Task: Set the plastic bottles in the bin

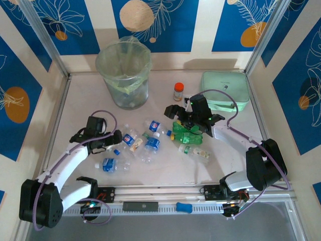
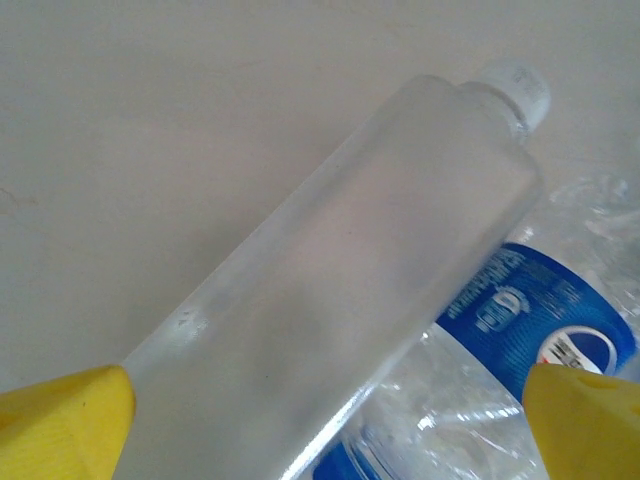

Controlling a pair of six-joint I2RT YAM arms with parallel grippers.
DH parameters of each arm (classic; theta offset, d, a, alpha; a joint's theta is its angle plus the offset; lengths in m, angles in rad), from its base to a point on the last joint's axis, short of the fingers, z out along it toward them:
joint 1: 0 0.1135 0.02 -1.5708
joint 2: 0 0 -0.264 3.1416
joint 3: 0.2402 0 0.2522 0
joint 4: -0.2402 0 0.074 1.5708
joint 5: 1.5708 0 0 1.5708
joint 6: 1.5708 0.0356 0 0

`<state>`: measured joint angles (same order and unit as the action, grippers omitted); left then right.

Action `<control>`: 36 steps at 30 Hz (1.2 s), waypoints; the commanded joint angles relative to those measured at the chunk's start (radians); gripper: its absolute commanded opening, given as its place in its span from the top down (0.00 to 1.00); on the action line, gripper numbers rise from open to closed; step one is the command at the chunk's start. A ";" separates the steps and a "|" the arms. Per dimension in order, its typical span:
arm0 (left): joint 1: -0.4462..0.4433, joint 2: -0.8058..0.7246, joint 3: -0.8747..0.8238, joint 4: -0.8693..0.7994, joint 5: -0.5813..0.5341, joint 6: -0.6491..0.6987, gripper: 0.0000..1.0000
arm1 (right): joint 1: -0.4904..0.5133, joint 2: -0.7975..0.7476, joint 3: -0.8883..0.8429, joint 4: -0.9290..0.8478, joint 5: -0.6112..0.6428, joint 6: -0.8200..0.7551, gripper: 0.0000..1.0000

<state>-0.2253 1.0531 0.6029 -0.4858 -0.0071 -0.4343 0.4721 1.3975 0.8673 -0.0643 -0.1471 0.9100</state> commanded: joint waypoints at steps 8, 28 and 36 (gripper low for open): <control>0.000 0.142 0.061 0.019 -0.026 0.034 0.01 | 0.003 0.008 0.046 -0.023 -0.014 0.007 0.01; 0.001 0.338 0.126 0.077 -0.025 0.043 0.28 | -0.008 -0.024 0.014 -0.032 0.001 0.015 0.01; 0.001 0.327 0.117 0.077 -0.037 0.046 0.41 | -0.013 -0.028 0.007 -0.028 0.000 0.015 0.01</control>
<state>-0.2253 1.3945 0.7059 -0.4038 -0.0353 -0.3923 0.4633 1.3960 0.8864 -0.0757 -0.1459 0.9169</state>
